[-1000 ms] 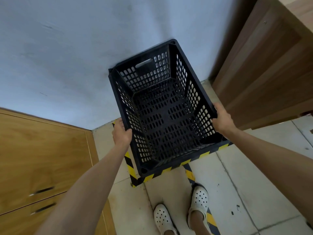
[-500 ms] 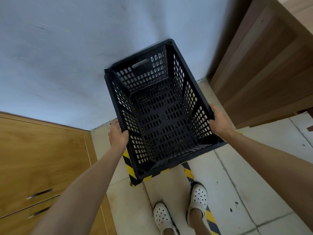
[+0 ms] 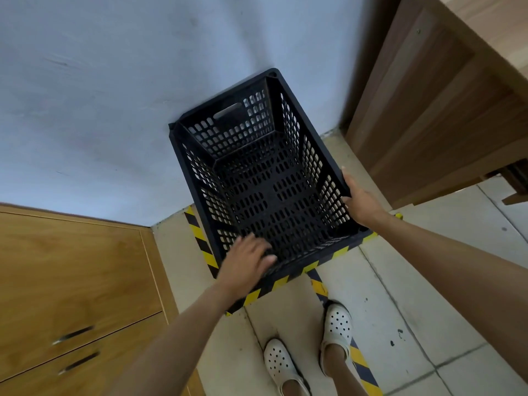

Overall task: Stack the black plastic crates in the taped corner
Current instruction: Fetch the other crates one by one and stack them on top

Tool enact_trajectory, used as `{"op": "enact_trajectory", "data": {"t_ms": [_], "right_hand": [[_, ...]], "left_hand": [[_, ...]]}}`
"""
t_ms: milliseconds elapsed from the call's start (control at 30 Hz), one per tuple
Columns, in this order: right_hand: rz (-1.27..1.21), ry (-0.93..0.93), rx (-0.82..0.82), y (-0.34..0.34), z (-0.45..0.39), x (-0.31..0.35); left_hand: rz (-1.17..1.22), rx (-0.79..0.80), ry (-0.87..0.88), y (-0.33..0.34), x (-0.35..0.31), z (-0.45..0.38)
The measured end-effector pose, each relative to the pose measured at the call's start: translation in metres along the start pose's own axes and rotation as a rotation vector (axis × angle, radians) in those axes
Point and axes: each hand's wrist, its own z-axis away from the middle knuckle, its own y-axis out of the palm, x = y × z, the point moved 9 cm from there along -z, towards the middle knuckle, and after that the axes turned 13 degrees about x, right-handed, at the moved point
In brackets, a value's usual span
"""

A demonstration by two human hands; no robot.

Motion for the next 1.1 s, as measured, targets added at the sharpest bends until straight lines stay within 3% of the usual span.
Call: {"op": "enact_trajectory", "data": {"t_ms": [67,100,233,367,567,800,1100], "right_hand": [[0.025,0.015,0.036,0.001,0.002,-0.008],[0.026,0.022,0.046,0.002,0.003,-0.013],[0.063,0.021,0.069,0.005,0.015,-0.031],[0.085,0.025,0.051,0.008,0.029,-0.047],[0.205,-0.044,-0.026,0.004,0.055,-0.044],[0.377,-0.107,0.053,0.013,0.067,-0.046],[0.392,-0.105,0.041,0.022,0.059,-0.050]], "left_hand": [[-0.024,0.228,0.050,0.039,-0.031,0.001],[-0.043,0.261,0.038,0.049,-0.039,0.001],[-0.209,0.223,-0.076,0.046,-0.040,0.001],[-0.370,0.249,-0.074,0.042,-0.043,0.002],[-0.408,0.213,-0.102,0.043,-0.042,0.001],[-0.439,0.143,-0.108,0.042,-0.045,0.005],[-0.467,0.153,-0.137,0.042,-0.048,0.005]]}}
